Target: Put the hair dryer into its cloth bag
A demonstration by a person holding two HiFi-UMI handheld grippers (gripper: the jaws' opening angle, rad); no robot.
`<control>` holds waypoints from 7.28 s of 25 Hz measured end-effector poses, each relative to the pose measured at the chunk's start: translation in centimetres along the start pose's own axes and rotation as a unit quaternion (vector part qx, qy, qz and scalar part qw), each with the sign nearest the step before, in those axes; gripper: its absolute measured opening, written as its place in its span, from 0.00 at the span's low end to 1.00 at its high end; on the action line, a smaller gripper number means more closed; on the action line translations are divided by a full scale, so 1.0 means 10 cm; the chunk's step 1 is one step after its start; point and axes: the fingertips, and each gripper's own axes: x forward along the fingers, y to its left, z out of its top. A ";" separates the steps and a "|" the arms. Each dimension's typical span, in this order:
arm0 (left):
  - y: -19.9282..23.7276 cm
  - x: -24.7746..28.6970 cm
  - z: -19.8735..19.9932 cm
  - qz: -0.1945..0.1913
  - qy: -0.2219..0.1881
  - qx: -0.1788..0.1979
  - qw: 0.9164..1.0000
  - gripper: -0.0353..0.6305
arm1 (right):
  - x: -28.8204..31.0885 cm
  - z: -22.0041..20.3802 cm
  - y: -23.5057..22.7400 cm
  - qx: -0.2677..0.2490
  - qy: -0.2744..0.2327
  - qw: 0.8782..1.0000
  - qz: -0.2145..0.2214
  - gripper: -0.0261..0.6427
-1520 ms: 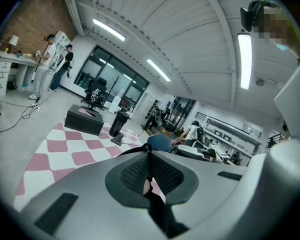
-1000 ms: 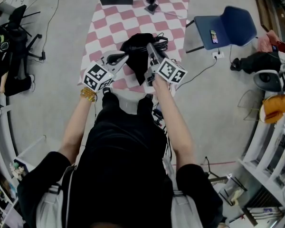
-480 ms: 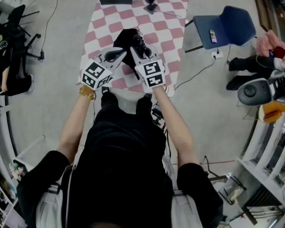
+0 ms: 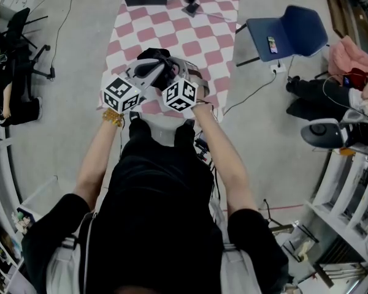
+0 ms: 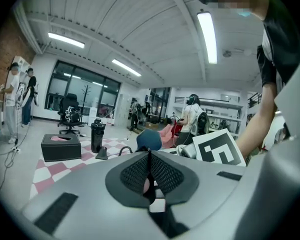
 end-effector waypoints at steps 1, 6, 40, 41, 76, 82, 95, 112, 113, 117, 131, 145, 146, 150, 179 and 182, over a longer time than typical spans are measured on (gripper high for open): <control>0.00 -0.01 0.01 0.000 0.004 0.005 1.000 0.09 | 0.03 -0.03 0.04 -0.011 0.006 1.000 0.007 0.19; -0.02 -0.09 -0.07 -0.001 0.004 -0.004 1.000 0.09 | 0.18 -0.10 0.21 -0.081 0.046 0.994 0.050 0.19; 0.28 -0.90 -0.06 0.032 -0.051 -0.053 0.997 0.09 | -0.31 0.46 0.30 0.034 -0.119 0.966 0.229 0.37; 0.28 -0.91 -0.05 0.033 -0.054 -0.055 0.996 0.09 | -0.36 0.44 0.26 0.065 -0.130 0.960 0.238 0.38; 0.36 -0.96 0.01 0.052 -0.055 -0.064 0.995 0.09 | 0.30 -0.14 0.14 0.611 -0.076 0.731 0.294 0.07; 0.41 -0.97 0.07 0.063 -0.059 -0.064 0.994 0.09 | 0.05 0.10 -0.11 0.554 -0.075 0.772 0.301 0.07; 0.67 -1.21 -0.10 0.111 -0.039 -0.085 0.989 0.09 | -0.32 0.22 -0.89 0.567 -0.147 0.789 0.186 0.07; 0.67 -1.19 0.01 0.119 -0.045 -0.067 0.990 0.09 | -0.58 0.30 -1.16 0.579 -0.210 0.769 0.170 0.07; 0.65 -1.16 0.03 0.116 -0.039 -0.055 0.991 0.09 | -0.57 0.31 -1.14 0.539 -0.197 0.802 0.164 0.07; 0.56 -0.99 0.05 0.105 -0.012 -0.010 0.994 0.09 | -0.48 0.28 -0.96 0.381 -0.129 0.902 0.154 0.07; 0.51 -0.75 0.10 0.096 -0.010 -0.008 0.995 0.09 | -0.51 0.09 -0.96 0.377 -0.141 0.908 0.118 0.07; 0.36 -0.62 0.17 0.067 -0.013 0.000 0.998 0.09 | -0.42 0.10 0.09 -0.222 -0.047 0.973 0.041 0.25; 0.35 -0.62 0.17 0.066 -0.013 -0.001 0.998 0.09 | -0.35 0.03 0.11 -0.234 -0.026 0.971 0.038 0.25; 0.33 -0.62 0.17 0.066 -0.012 0.000 0.998 0.09 | -0.28 -0.04 0.16 -0.222 0.011 0.973 0.059 0.08; 0.36 -0.70 0.24 0.069 -0.014 0.008 0.997 0.09 | -0.97 0.58 -0.17 -0.070 -0.128 0.975 0.165 0.21; 0.35 -0.73 0.26 0.073 -0.014 0.008 0.997 0.09 | -1.00 0.65 -0.04 -0.112 -0.117 0.969 0.189 0.29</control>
